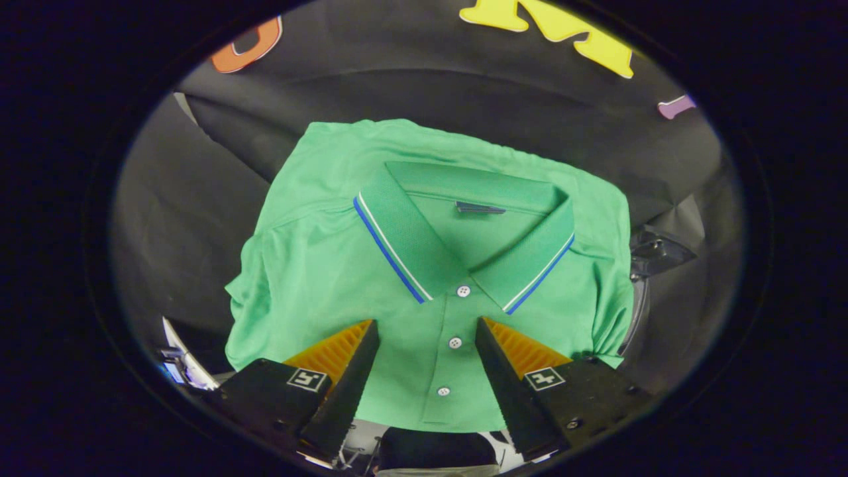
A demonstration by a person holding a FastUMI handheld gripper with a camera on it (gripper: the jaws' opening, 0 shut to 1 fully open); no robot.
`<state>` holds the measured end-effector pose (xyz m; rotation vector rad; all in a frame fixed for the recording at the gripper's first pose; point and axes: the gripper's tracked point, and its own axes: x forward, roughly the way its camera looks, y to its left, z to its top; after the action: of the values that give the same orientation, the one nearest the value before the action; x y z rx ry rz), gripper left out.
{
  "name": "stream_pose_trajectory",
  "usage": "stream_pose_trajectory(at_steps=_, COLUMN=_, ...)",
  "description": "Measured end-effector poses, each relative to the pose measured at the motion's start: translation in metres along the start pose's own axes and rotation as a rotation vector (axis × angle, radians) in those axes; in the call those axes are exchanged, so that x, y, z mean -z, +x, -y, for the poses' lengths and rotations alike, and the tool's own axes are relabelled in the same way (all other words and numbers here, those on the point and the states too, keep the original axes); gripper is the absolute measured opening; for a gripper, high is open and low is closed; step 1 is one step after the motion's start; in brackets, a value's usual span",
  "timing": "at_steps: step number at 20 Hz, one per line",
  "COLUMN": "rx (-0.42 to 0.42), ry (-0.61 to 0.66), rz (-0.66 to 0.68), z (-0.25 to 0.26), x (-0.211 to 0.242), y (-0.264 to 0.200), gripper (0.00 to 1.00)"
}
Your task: Put the clothes into the washing machine and then close the washing machine lid.
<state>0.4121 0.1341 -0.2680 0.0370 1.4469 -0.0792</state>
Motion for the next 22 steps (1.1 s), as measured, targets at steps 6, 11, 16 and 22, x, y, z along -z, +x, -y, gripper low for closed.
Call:
stream_pose_trajectory(at_steps=6, rx=-0.006, ry=-0.050, rz=0.009, z=0.006, x=-0.002, y=-0.004, gripper=0.74)
stream_pose_trajectory(at_steps=11, rx=-0.035, ry=-0.008, rz=0.021, z=0.020, x=-0.002, y=0.000, gripper=0.24)
stream_pose_trajectory(at_steps=16, rx=-0.152, ry=-0.024, rz=0.015, z=0.024, x=-0.001, y=-0.004, gripper=0.08)
stream_pose_trajectory(at_steps=22, rx=-0.255, ry=-0.058, rz=0.042, z=0.025, x=-0.011, y=-0.027, gripper=0.08)
